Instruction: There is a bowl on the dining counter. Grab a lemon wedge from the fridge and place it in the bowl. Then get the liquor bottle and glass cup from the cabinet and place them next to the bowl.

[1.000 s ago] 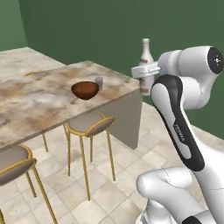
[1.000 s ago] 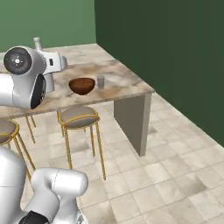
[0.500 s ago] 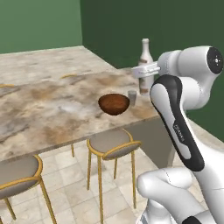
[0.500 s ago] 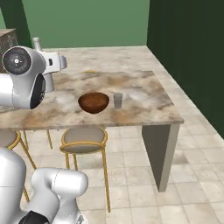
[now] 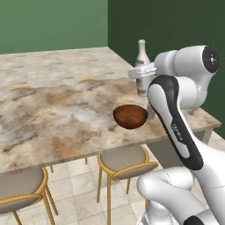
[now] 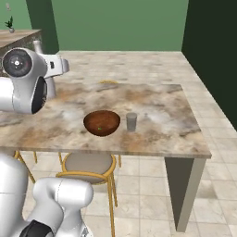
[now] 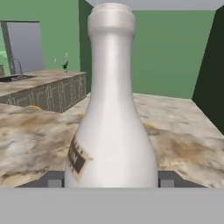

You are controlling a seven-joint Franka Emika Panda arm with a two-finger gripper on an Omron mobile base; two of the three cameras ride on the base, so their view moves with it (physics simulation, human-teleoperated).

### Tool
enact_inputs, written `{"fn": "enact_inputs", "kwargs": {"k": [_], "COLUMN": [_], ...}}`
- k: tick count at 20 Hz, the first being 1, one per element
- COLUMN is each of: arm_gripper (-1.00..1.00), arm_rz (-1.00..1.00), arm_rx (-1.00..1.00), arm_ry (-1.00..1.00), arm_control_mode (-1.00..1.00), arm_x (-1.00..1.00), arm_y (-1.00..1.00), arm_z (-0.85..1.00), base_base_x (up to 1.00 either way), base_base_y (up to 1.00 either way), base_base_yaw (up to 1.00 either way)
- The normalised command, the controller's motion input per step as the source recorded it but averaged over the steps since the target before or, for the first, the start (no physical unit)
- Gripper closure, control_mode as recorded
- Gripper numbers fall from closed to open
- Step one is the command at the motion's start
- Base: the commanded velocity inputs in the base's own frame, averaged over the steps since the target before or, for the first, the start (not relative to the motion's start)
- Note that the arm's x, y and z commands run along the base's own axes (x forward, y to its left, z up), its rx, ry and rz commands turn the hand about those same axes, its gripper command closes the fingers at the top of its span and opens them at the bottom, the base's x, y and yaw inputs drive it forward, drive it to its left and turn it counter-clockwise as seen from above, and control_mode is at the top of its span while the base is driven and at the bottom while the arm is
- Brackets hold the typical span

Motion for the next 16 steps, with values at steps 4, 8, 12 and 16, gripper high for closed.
{"fn": "enact_inputs", "kwargs": {"k": [4, 8, 12, 16], "arm_gripper": [1.0, 1.0, 1.0, 1.0], "arm_rz": [-0.16, -0.34, -0.34, -0.29], "arm_rx": [-0.19, -0.13, -0.01, 0.02], "arm_ry": [-0.05, -0.02, 0.0, -0.07], "arm_control_mode": [-1.0, -1.0, -1.0, -1.0], "arm_x": [0.0, 0.24, 0.58, 0.33], "arm_y": [0.88, 0.91, 0.41, 0.11], "arm_z": [-0.13, -0.38, -0.75, -0.89], "base_base_x": [0.0, 0.0, 0.0, 0.0], "base_base_y": [0.0, 0.0, 0.0, 0.0], "base_base_yaw": [0.0, 0.0, 0.0, 0.0]}}
